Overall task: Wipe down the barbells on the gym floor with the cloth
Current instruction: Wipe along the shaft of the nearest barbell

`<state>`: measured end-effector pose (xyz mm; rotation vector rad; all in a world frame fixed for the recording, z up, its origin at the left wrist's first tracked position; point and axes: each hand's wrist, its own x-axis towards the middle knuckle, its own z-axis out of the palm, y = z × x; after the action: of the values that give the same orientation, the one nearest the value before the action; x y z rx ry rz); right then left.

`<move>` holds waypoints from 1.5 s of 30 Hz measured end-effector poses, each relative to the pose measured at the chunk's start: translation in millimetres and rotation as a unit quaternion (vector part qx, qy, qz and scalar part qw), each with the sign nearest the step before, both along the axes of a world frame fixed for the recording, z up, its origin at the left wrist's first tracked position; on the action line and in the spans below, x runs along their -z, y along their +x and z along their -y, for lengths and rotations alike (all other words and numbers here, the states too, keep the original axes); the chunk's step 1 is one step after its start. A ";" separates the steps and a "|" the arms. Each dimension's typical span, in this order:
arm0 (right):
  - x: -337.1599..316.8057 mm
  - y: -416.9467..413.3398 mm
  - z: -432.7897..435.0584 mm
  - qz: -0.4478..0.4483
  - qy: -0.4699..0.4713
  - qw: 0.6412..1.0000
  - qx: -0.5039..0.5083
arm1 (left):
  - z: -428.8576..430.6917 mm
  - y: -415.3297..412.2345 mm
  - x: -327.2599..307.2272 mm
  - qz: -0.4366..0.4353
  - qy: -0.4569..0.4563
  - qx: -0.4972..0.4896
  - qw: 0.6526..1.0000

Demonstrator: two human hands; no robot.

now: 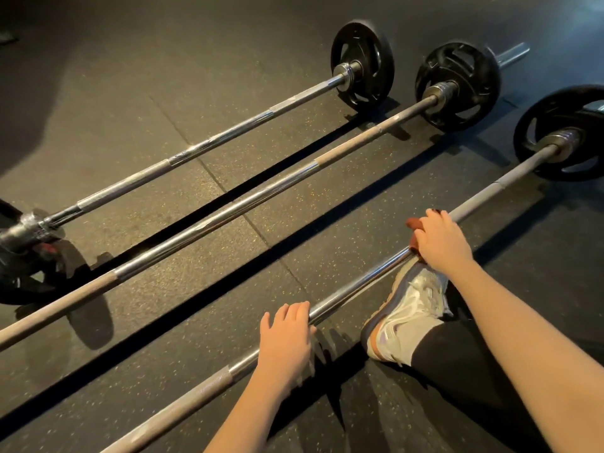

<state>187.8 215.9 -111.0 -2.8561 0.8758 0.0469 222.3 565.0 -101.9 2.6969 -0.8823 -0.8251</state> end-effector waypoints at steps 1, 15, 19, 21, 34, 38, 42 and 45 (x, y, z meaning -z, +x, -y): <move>2.5 0.2 -4.9 0.016 0.002 1.000 0.020 | -0.2 0.7 0.2 0.000 0.001 0.001 1.000; 6.1 -5.1 -18.8 0.033 0.021 0.999 -0.009 | -1.2 1.4 2.0 -0.001 -0.002 -0.003 1.000; 9.6 -18.8 -40.3 0.031 0.021 0.989 -0.142 | 1.4 1.0 2.1 -0.001 0.000 -0.006 1.000; 1.0 -14.0 -8.2 -0.025 -0.020 0.988 -0.150 | 2.4 1.0 1.3 -0.003 0.000 -0.005 1.000; -12.1 -4.3 -14.9 -0.037 0.004 0.995 -0.093 | 2.2 0.2 0.2 0.004 -0.002 -0.005 1.000; -5.8 -2.7 -42.8 0.006 -0.030 0.999 -0.027 | -1.0 0.1 1.3 0.002 0.000 -0.005 1.000; -6.3 -23.4 -72.1 0.038 0.058 0.988 -0.137 | 0.5 -0.1 0.9 0.002 0.000 -0.002 1.000; -11.8 -7.0 -37.2 -0.018 0.019 0.996 -0.089 | 1.3 -0.9 0.6 0.002 0.002 0.000 1.000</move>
<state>180.8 253.1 -99.2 -2.8971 0.6163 0.1359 221.4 563.7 -102.5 2.7034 -0.8828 -0.8228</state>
